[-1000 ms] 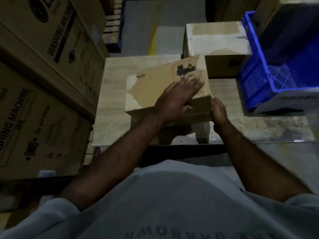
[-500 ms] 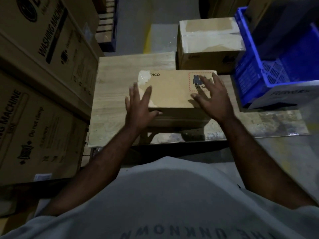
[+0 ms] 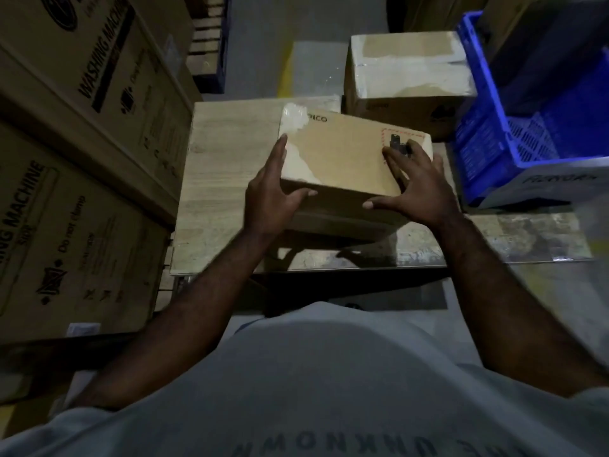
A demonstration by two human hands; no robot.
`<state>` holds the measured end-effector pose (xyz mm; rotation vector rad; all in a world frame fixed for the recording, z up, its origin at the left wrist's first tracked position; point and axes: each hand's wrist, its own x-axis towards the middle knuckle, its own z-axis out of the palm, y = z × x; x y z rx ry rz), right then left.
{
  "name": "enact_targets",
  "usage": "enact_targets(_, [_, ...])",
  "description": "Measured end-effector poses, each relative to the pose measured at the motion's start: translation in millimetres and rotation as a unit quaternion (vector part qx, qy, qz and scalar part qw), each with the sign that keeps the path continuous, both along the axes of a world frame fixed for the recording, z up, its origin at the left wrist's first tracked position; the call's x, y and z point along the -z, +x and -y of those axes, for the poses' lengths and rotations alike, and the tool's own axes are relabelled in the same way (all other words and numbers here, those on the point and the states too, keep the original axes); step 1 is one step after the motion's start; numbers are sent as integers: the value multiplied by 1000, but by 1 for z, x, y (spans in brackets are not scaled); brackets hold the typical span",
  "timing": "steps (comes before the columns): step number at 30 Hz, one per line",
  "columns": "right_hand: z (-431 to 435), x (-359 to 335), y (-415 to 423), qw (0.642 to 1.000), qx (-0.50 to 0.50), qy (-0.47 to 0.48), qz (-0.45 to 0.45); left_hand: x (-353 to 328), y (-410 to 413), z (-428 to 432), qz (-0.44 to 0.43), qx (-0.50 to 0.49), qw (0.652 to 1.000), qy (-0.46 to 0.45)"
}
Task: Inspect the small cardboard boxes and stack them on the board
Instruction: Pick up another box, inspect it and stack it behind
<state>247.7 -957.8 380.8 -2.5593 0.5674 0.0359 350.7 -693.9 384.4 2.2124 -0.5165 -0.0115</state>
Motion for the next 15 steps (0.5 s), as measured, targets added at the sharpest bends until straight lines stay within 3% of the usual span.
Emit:
enact_targets(3, [0,11,3,990,22,113,79,-31,3,7,110,13,994,-10])
enact_targets(5, [-2,24,5,962,28,244,117,-47,7,13,182,51,982,1])
enact_targets(8, [-15,43,4,912,33,390,119,-62,5,28,249,139,954,97])
enact_targets(12, [-33,63,-1,889,27,450,81,-45,-17,53,229,327,891,216])
enact_targets(13, [-31,66,-2,891,18,447,76,-37,-24,57,240,353,873,236])
enact_targets(15, [-25,64,-5,897,14,435,78,-29,-30,60,243,358,870,236])
